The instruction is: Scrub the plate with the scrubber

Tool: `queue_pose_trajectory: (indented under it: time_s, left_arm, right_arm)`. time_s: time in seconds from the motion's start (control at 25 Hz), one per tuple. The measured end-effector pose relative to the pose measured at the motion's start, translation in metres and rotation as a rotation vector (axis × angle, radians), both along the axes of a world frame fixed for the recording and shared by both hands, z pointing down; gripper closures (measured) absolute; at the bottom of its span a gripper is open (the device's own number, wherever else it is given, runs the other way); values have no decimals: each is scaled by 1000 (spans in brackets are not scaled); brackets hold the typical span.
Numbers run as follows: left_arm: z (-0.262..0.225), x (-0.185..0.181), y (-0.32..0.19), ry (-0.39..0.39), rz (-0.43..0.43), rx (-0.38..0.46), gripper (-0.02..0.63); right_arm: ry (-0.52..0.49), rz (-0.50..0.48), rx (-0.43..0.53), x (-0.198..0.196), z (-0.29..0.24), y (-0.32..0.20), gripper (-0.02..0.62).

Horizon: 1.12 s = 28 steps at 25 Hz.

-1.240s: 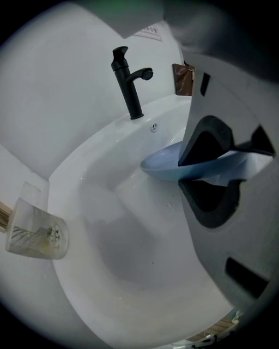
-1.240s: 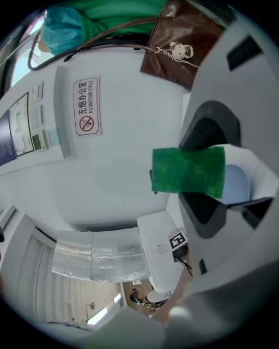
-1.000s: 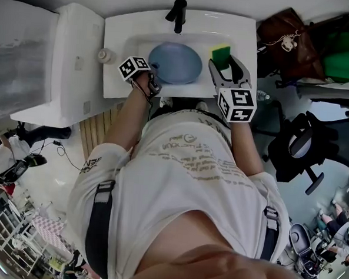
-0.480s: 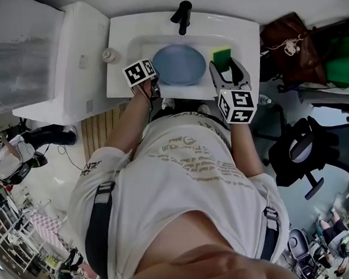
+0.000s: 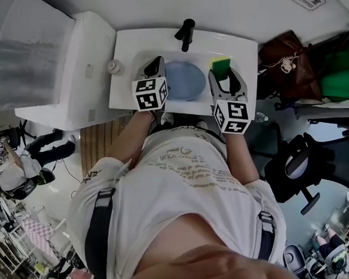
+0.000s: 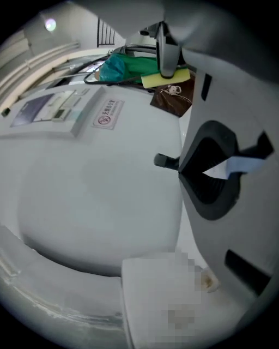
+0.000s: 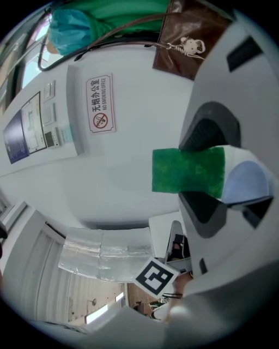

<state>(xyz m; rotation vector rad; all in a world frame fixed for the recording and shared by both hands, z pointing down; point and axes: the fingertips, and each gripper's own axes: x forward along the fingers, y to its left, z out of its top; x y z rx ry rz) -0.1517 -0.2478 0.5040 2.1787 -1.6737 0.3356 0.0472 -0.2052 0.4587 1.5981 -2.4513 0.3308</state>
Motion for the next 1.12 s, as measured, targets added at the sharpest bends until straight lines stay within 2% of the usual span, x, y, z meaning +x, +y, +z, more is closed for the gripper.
queue_pose_trajectory:
  time_s: [0.28, 0.48, 0.56, 0.72, 0.88, 1.12]
  left_arm:
    - [-108, 23, 7, -24, 56, 298, 584]
    - [-164, 27, 20, -57, 61, 448, 584]
    - [-170, 28, 23, -51, 65, 456, 584]
    - [-159, 31, 23, -28, 72, 406, 584]
    - [-144, 33, 24, -40, 84, 361, 584]
    - [-137, 31, 25, -50, 86, 340, 584]
  right_arm:
    - [-73, 75, 201, 11, -54, -11, 360]
    - [-156, 96, 284, 23, -86, -11, 360]
    - [-161, 103, 299, 26, -93, -11, 360]
    - [-149, 100, 297, 25, -96, -13, 360]
    - [-142, 90, 281, 23, -92, -13, 360]
    - [-141, 81, 280, 19, -91, -13, 362]
